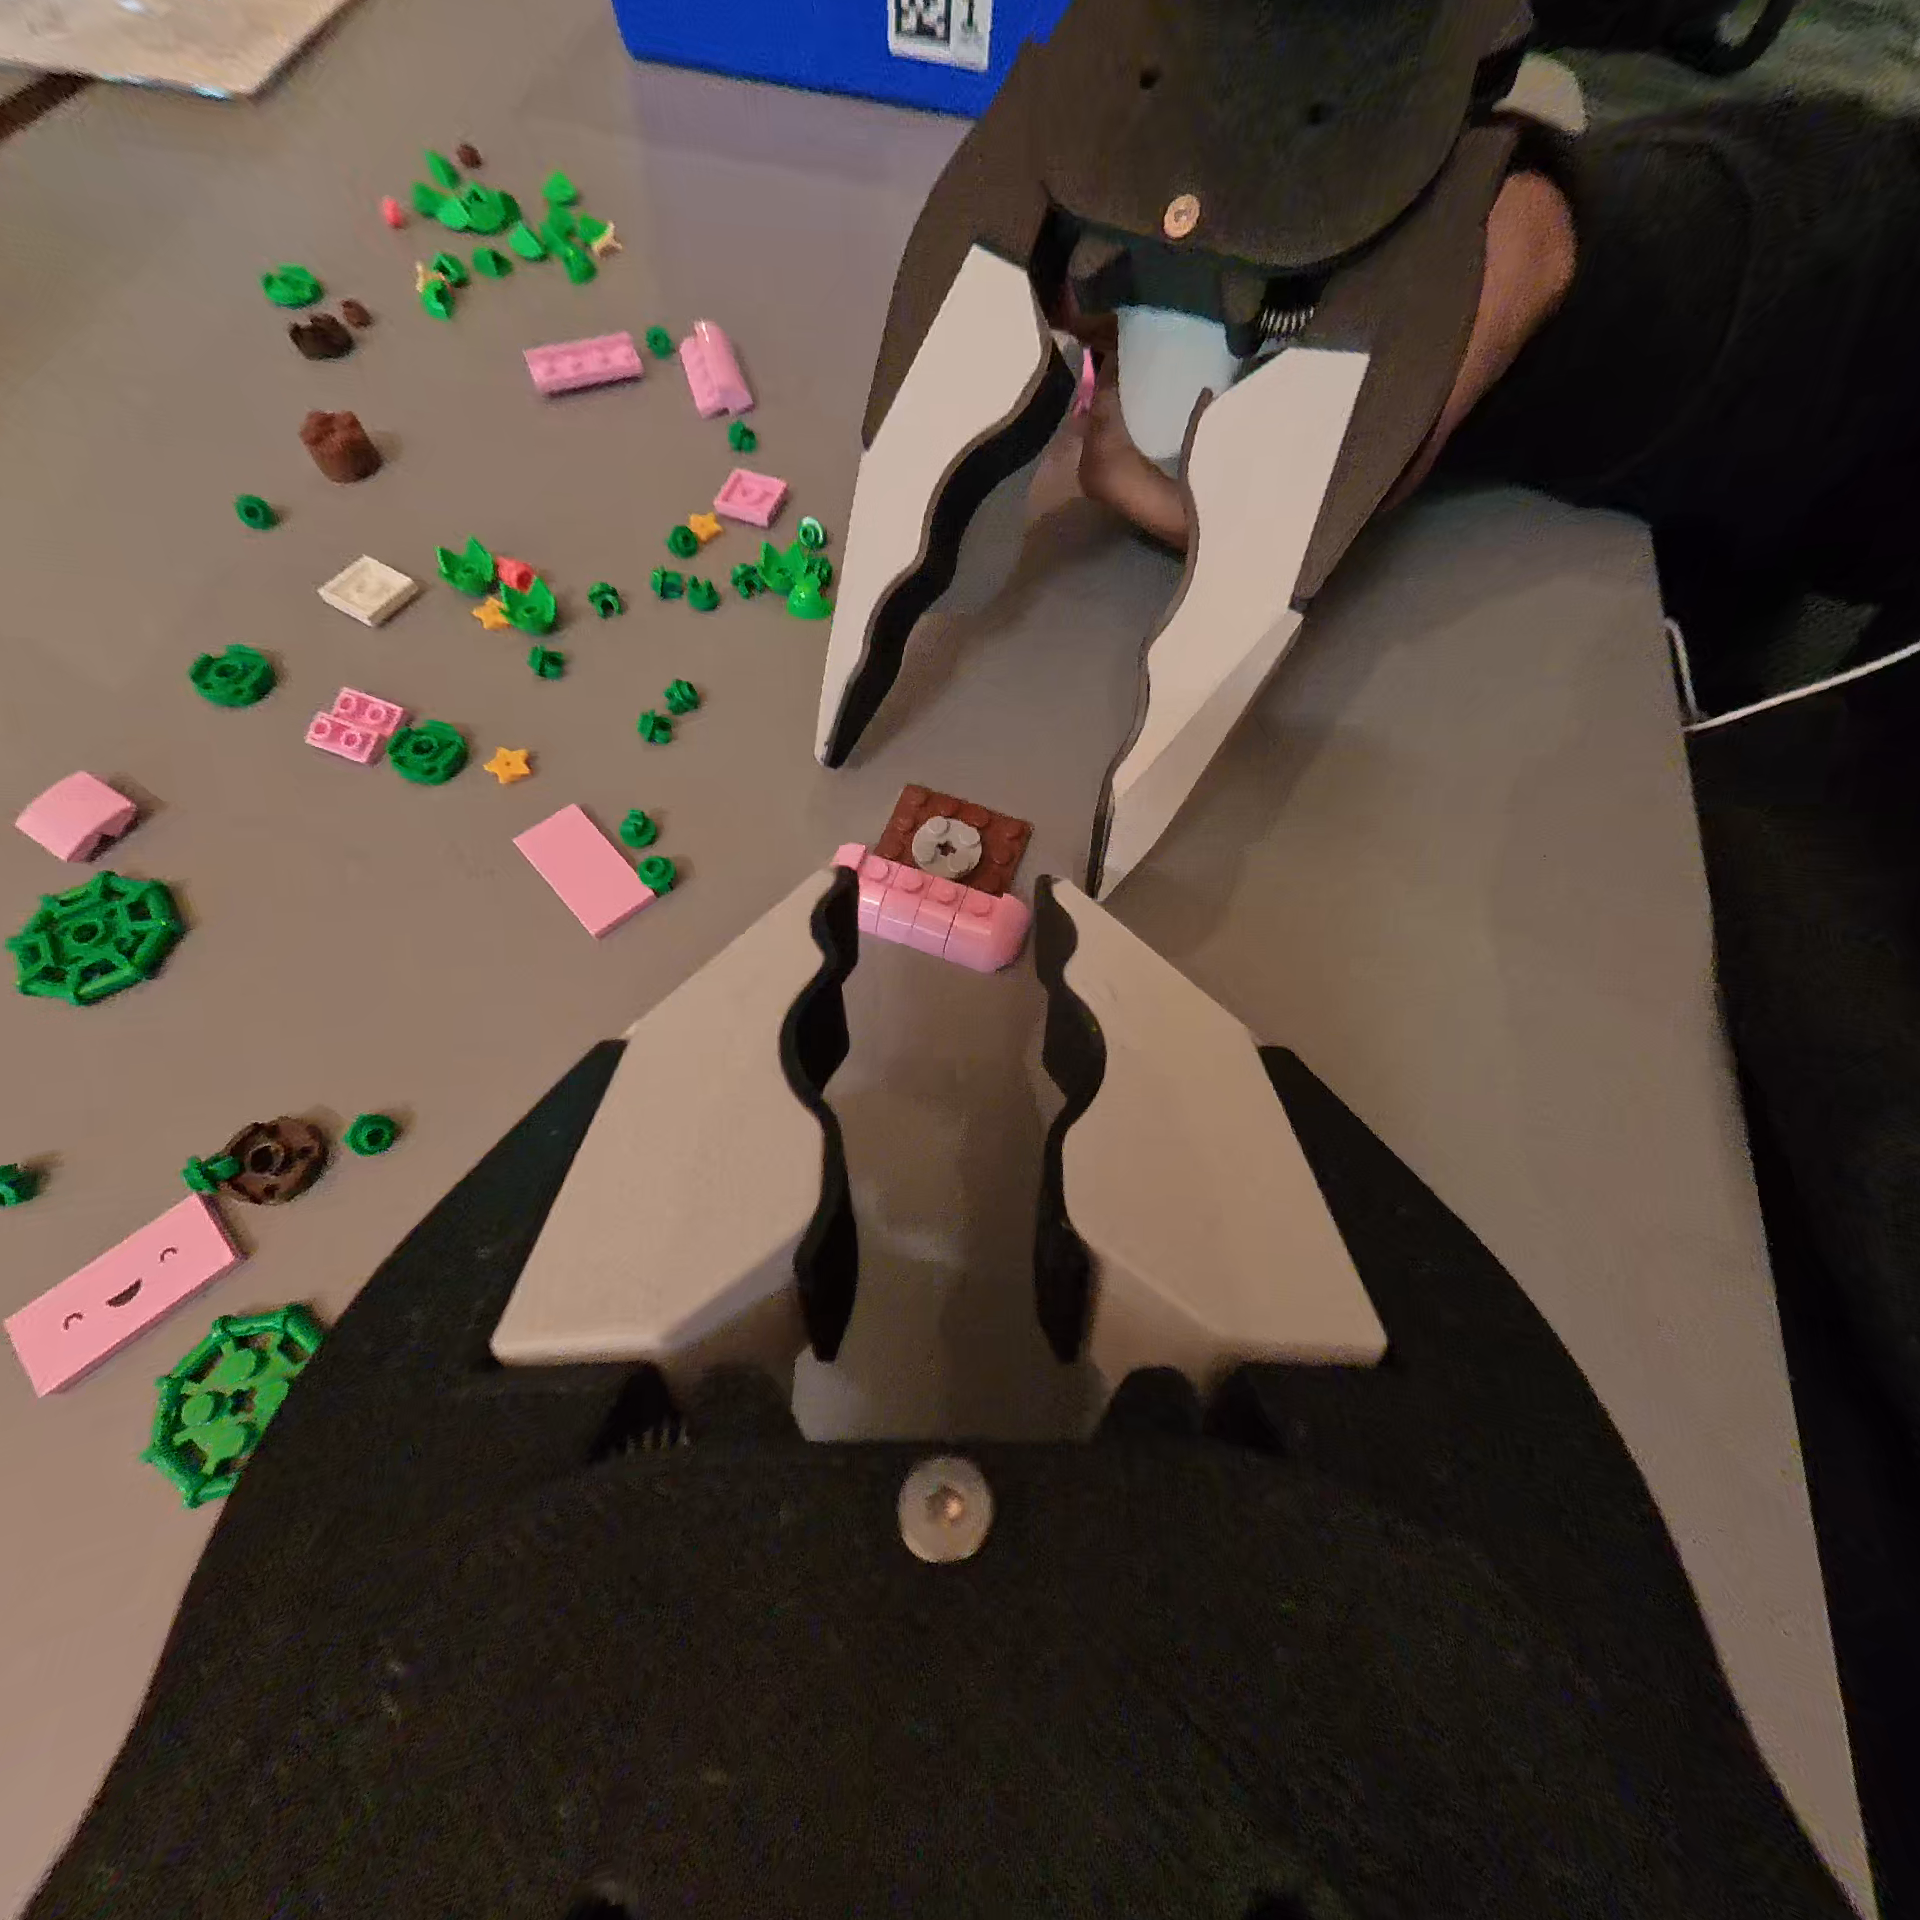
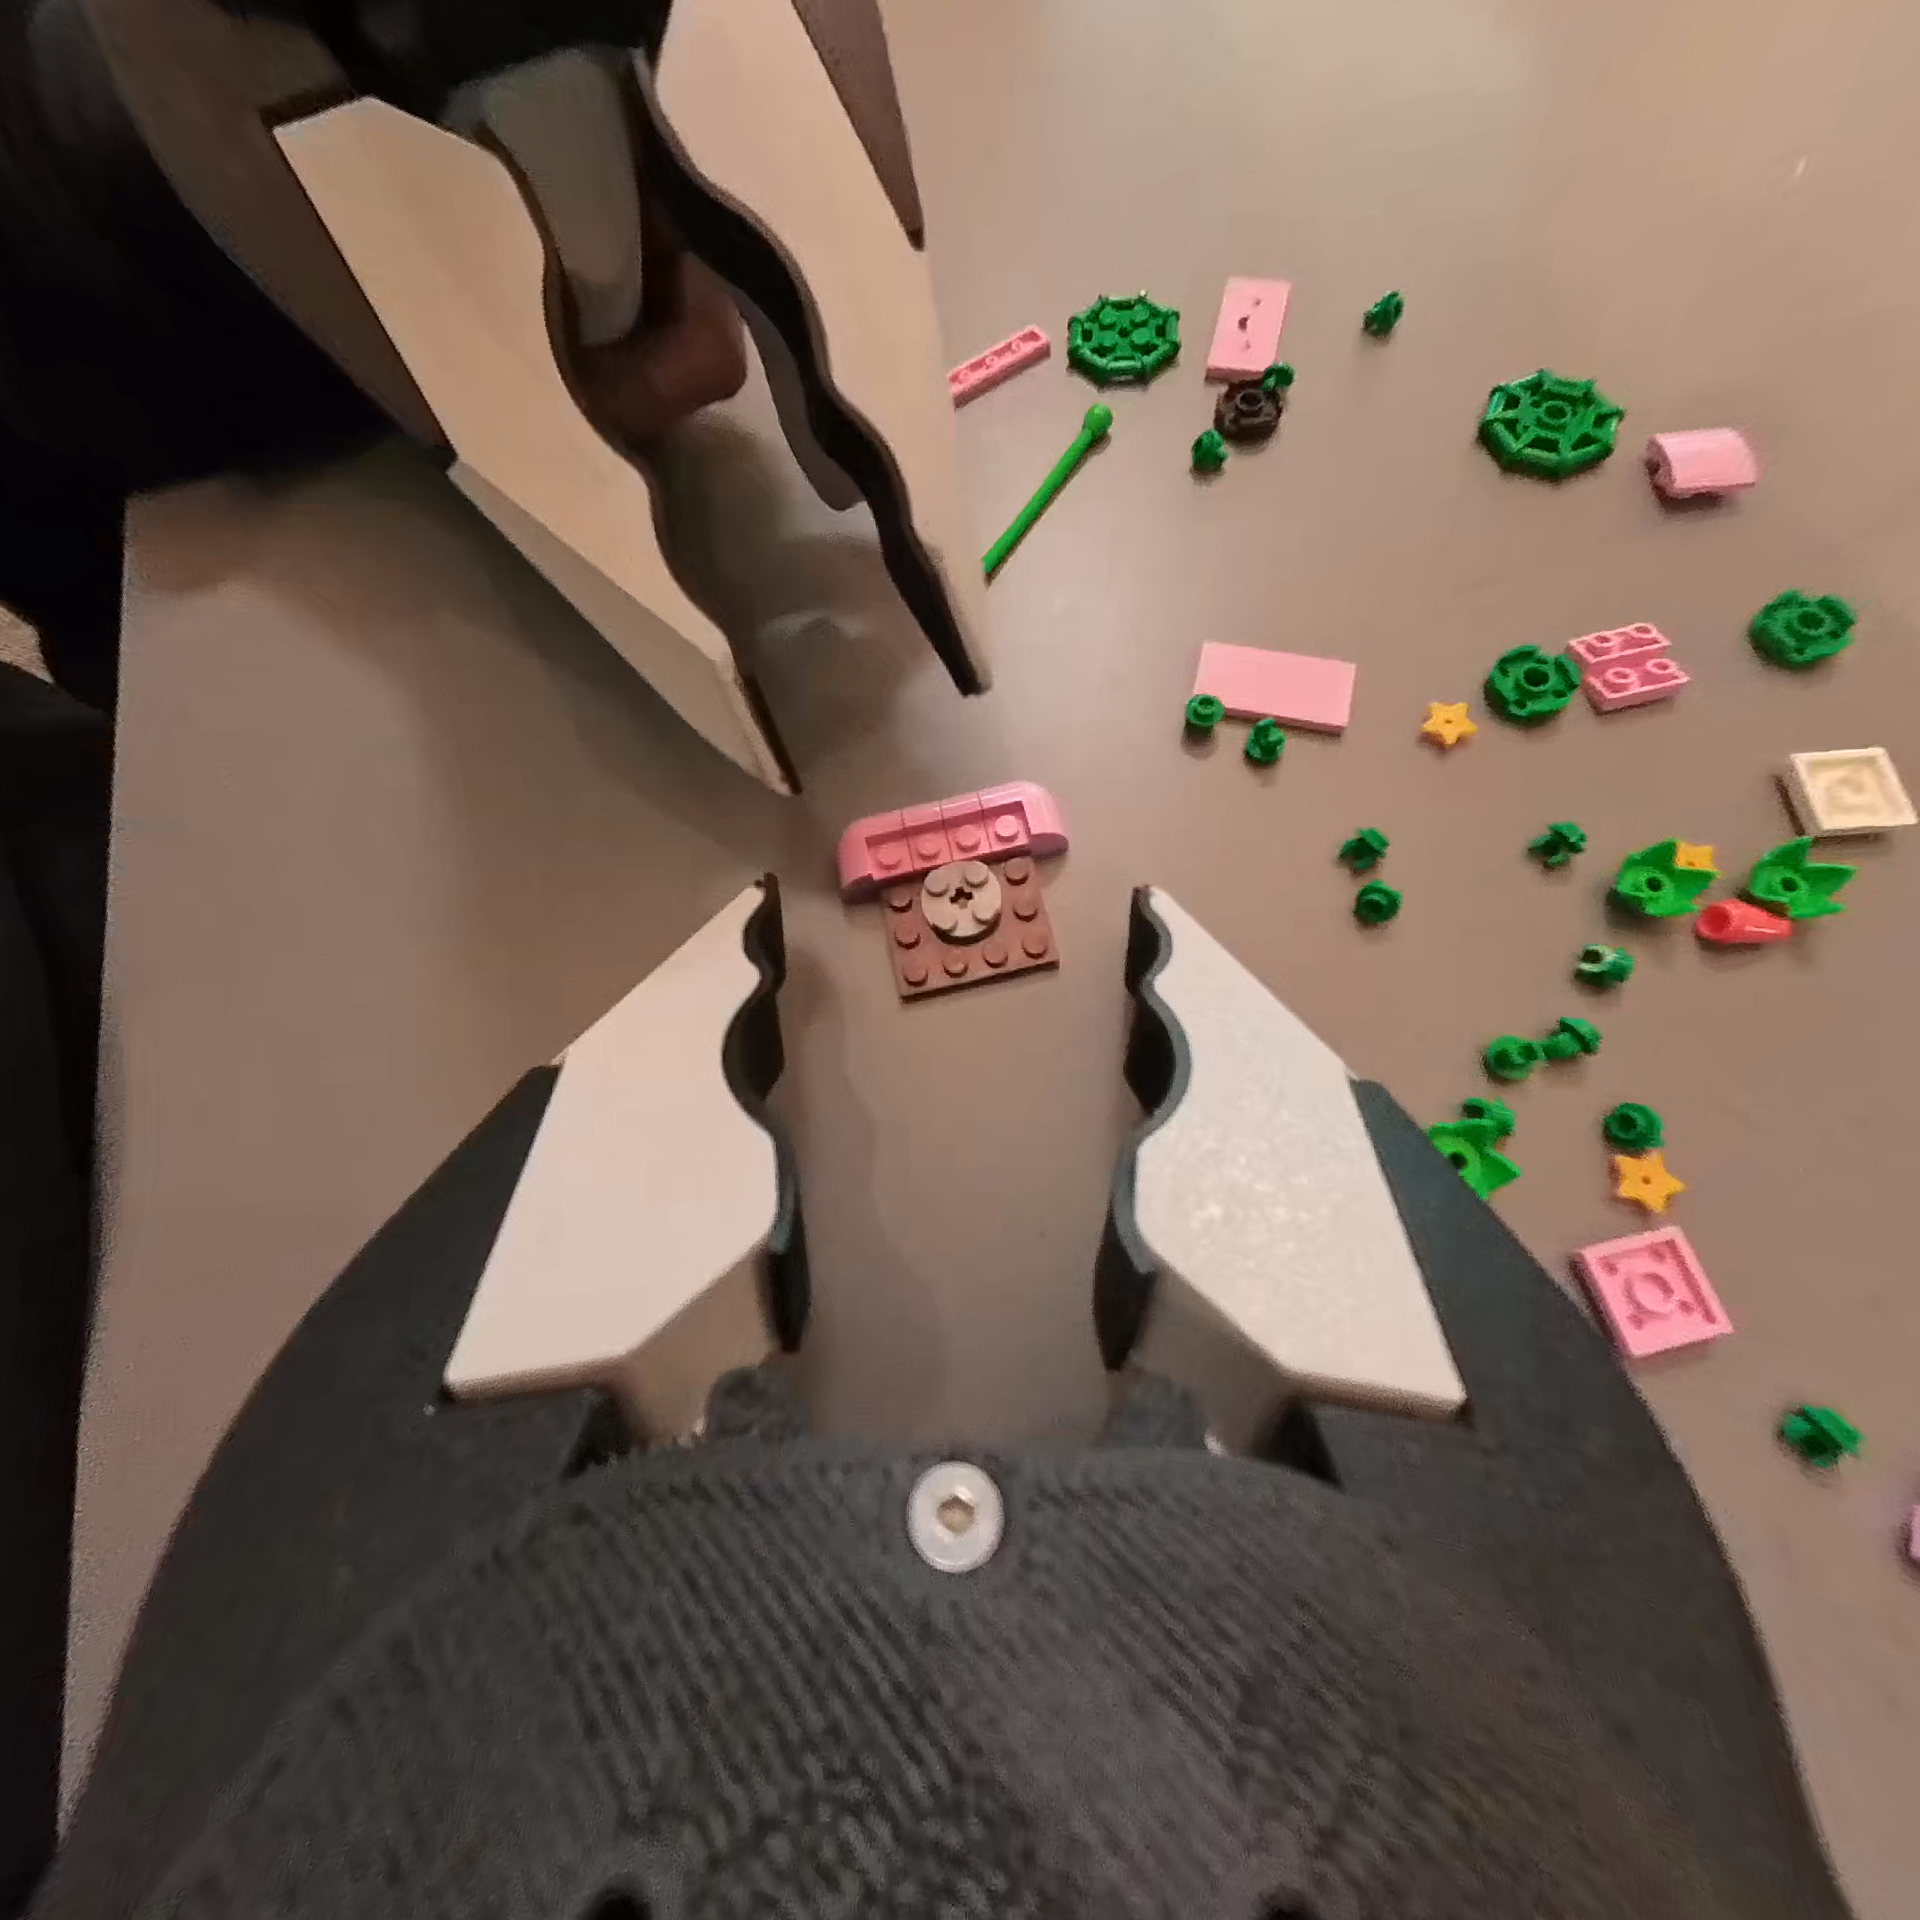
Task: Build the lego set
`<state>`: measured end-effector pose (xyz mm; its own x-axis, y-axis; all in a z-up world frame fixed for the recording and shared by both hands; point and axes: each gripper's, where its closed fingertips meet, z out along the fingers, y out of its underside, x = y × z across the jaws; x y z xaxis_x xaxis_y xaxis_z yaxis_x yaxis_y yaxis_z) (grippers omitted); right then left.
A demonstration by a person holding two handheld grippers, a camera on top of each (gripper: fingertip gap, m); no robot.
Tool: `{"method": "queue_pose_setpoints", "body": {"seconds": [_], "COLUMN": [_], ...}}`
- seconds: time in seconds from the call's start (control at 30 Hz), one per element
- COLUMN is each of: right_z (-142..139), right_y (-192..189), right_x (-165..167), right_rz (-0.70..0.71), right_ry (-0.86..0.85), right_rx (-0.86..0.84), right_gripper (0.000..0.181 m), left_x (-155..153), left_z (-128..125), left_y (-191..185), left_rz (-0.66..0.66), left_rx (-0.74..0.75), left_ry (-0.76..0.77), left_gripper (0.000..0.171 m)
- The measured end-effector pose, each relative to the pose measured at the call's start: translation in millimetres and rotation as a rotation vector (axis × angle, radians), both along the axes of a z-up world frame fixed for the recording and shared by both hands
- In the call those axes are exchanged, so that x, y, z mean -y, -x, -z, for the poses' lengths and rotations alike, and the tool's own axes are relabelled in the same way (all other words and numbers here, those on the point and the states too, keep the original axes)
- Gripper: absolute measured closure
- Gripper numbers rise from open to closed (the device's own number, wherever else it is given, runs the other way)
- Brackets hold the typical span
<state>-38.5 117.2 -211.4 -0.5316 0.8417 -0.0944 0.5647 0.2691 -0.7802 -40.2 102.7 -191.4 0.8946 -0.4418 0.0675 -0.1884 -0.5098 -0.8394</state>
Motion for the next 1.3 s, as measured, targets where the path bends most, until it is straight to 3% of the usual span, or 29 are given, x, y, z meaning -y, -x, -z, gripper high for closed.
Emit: {"method": "queue_pose_setpoints", "body": {"seconds": [0.17,0.4,0.6,0.77,0.87,1.1,1.3], "right_z": [8.8,7.9,7.5,9.3,6.1,8.2,9.0], "right_y": [0.9,-2.7,-6.2,0.7,7.1,14.3,10.8], "right_x": [-1.1,-5.3,-1.8,0.8,6.1,14.6,22.5], "right_rz": [0.002,0.000,-0.025,-0.027,-0.063,-0.154,-0.218], "right_ry": [-0.098,-0.077,-0.070,-0.118,-0.182,-0.134,-0.111], "right_rx": [0.001,0.022,0.032,-0.012,-0.080,-0.039,-0.020], "right_gripper": [0.121,0.129,0.140,0.115,0.113,0.120,0.127], "left_x": [-0.7,-3.5,-3.8,-2.1,0.8,2.4,4.5], "left_z": [14.2,28.4,22.3,21.3,23.8,15.9,23.0], "left_y": [-2.5,1.6,2.5,-0.6,-4.9,-1.2,-4.3], "left_rz": [0.003,-0.032,-0.036,-0.010,0.021,0.013,0.026], "left_rx": [-0.091,-0.203,-0.135,-0.106,-0.094,0.116,0.106], "left_ry": [0.058,0.109,0.098,0.103,0.127,0.169,0.217], "left_gripper": [0.135,0.131,0.134,0.150,0.157,0.144,0.146]}}
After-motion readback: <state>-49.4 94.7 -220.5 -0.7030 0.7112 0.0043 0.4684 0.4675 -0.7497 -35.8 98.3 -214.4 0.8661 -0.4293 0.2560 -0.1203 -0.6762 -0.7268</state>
